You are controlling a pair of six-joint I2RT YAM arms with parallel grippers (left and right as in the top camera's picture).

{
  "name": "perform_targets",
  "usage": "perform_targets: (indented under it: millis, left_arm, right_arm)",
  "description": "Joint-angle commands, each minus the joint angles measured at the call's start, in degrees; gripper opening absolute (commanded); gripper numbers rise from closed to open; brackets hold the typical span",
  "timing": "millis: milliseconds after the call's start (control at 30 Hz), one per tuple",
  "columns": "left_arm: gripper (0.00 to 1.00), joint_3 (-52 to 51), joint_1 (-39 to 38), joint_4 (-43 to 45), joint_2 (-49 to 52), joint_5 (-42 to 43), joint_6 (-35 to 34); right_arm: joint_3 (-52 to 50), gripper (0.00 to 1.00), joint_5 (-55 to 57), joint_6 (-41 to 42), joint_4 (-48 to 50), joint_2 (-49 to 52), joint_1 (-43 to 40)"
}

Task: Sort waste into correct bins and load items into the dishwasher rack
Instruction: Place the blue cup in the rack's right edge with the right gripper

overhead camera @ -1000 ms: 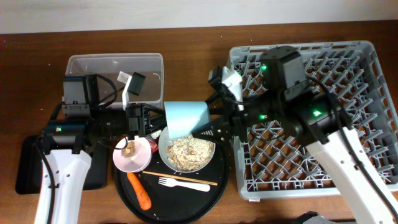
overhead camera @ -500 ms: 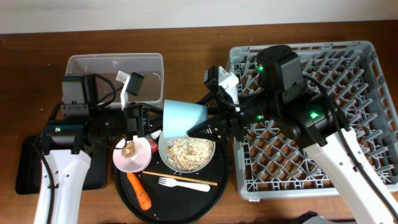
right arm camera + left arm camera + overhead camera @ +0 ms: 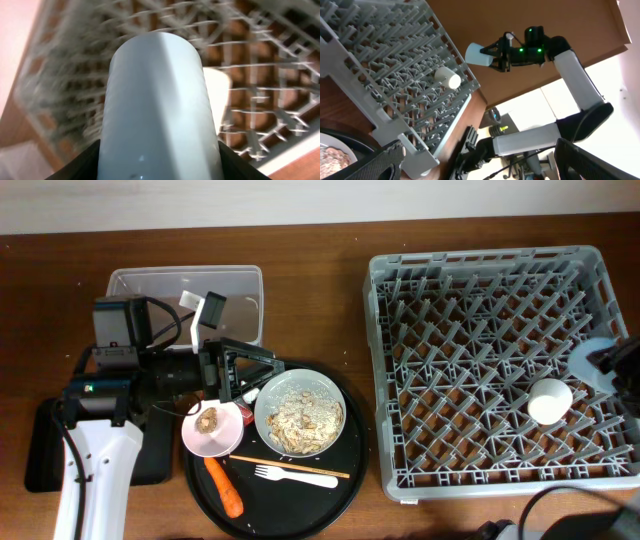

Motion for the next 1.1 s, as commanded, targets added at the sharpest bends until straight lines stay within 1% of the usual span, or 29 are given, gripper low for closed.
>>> perform_targets:
  millis: [0, 100, 167, 267, 333, 367, 400, 467, 533, 600, 633, 667, 700, 733, 767, 800, 833, 867, 900, 933, 967, 1033, 1067]
  left_arm:
    - [0.95, 0.26, 0.13, 0.07, -0.04, -1.20, 0.50]
    - [0.95, 0.26, 0.13, 0.04, -0.04, -2.21, 0.50]
    - [0.96, 0.26, -0.02, 0.07, -0.04, -3.85, 0.50]
    - [0.96, 0.26, -0.02, 0.04, -0.04, -4.13, 0.50]
    - [0.96, 0.26, -0.02, 0.04, -0.04, -4.13, 0.50]
    - [0.96, 0.26, -0.02, -0.11, -0.04, -4.13, 0.50]
    - [0.96, 0.26, -0.02, -0.15, -0.04, -4.13, 0.50]
    - [0.99, 0.26, -0.02, -0.28, -0.04, -4.13, 0.50]
    - [0.99, 0.26, -0.02, -0.37, -0.07, -5.20, 0.50]
    - [0.99, 0.26, -1.42, -3.85, -0.33, -17.25, 0.50]
    - [0.98, 0.28, -4.02, -7.06, -1.05, -26.77, 0.48]
    - [0.98, 0.28, -6.67, -10.71, -1.70, -38.10, -0.70]
    - [0.98, 0.26, -9.49, -15.93, -1.86, -52.87, -4.28]
    - [0.98, 0.20, -11.41, -19.82, -1.81, -62.29, -7.82]
    - [0.93, 0.20, -12.37, -24.24, -1.81, -70.01, -11.41]
    - [0.90, -0.07, -12.35, -27.76, -1.81, -73.50, -14.36]
    - [0.89, -0.57, -12.35, -29.07, -1.84, -74.36, -14.99]
    - [0.89, -2.80, -12.35, -29.31, -1.84, -74.82, -15.26]
    - [0.76, -6.25, -12.35, -27.47, -1.81, -76.70, -15.26]
    - [0.73, -11.21, -12.35, -23.56, -1.81, -77.13, -15.23]
    - [0.65, -14.10, -12.35, -20.57, -1.81, -77.18, -15.21]
    - [0.65, -18.62, -12.37, -13.00, -1.81, -79.32, -15.13]
    - [0.63, -21.53, -12.37, -8.24, -1.81, -79.43, -12.57]
  right_arm:
    - [0.17, 0.57, 6.01, 9.97, 3.98, 6.21, -1.79]
    - [0.17, 0.57, 18.27, 13.57, 4.39, 7.26, -1.77]
    - [0.15, 0.57, 19.80, 15.04, 4.50, 7.67, -1.77]
    - [0.15, 0.58, 20.11, 16.09, 4.74, 9.75, -1.77]
    - [0.04, 0.74, 19.91, 16.09, 4.61, 11.76, -1.73]
    - [0.04, 0.79, 19.34, 16.09, 4.87, 12.57, -1.73]
    - [0.04, 0.87, 15.85, 16.04, 6.36, 13.09, -1.73]
    - [2.10, 0.87, 6.19, 15.32, 6.21, 12.33, -1.75]
    - [5.38, 0.87, -1.73, 10.91, 3.41, 9.33, -1.60]
    - [9.90, 0.87, -7.56, 4.66, -2.49, 3.54, 0.57]
    - [11.37, 0.87, -10.82, 0.22, -5.31, -1.49, 3.52]
    - [11.41, 0.87, -11.85, -2.08, -6.08, -5.55, 6.64]
    - [11.41, 0.87, -11.80, -2.27, -6.86, -10.05, 11.93]
    - [11.41, 0.87, -11.65, -2.25, -7.34, -13.25, 17.94]
    - [11.41, 0.86, -11.13, -2.27, -7.91, -14.86, 23.61]
    - [11.41, 0.83, -8.81, -2.25, -8.50, -15.34, 29.81]
    - [11.39, 0.80, -6.54, -2.23, -8.85, -15.06, 33.97]
    - [11.17, 0.76, -5.31, -2.23, -9.05, -13.70, 40.98]
    - [11.17, 0.71, -4.17, -2.01, -9.03, -12.07, 45.55]
    - [11.19, 0.70, -1.25, -1.36, -9.05, -10.29, 47.91]
    - [11.19, 0.70, -1.07, -1.38, -9.05, -9.27, 48.28]
    - [11.19, 0.70, -1.05, -1.38, -9.03, -8.22, 48.28]
    - [11.17, 0.70, -1.01, -1.40, -9.03, -8.22, 48.28]
